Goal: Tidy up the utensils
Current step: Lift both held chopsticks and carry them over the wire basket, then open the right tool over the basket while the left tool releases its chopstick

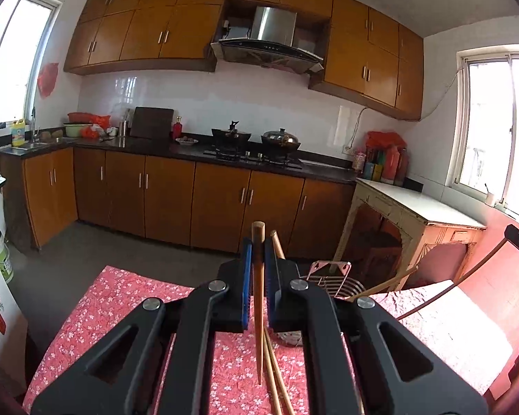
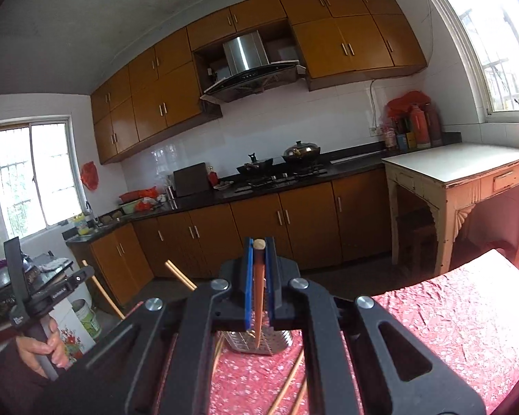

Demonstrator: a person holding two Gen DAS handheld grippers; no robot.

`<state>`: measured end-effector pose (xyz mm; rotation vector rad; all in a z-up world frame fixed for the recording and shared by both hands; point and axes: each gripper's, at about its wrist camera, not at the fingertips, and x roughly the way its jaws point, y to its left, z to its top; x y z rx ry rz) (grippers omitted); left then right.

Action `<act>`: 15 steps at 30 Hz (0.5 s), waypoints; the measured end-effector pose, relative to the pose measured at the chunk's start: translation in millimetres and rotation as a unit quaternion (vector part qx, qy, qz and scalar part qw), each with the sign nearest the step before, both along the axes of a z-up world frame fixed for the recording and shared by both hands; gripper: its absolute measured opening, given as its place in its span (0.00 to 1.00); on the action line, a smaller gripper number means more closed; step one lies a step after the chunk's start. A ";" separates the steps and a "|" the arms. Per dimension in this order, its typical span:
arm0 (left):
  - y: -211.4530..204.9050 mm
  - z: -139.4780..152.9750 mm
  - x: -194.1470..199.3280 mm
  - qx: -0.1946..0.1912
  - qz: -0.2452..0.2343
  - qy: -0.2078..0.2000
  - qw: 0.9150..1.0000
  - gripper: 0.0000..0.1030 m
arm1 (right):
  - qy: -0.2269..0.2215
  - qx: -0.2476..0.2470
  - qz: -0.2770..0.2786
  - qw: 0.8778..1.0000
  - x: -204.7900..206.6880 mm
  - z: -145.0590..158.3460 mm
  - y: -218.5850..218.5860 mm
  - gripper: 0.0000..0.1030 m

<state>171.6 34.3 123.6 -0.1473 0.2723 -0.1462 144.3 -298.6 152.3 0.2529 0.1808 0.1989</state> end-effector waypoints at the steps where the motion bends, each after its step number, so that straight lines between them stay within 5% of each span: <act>1: -4.8 8.1 1.6 -0.003 0.000 -0.007 1.000 0.07 | -0.006 0.000 0.001 1.000 1.4 7.6 2.9 0.07; 9: -38.2 57.3 30.9 -0.033 0.022 -0.066 0.997 0.07 | -0.026 -0.020 -0.011 0.999 53.1 41.1 35.4 0.07; 15: -70.2 55.8 67.3 -0.022 0.034 -0.076 0.996 0.07 | 0.000 -0.024 -0.012 1.000 102.7 32.4 44.5 0.07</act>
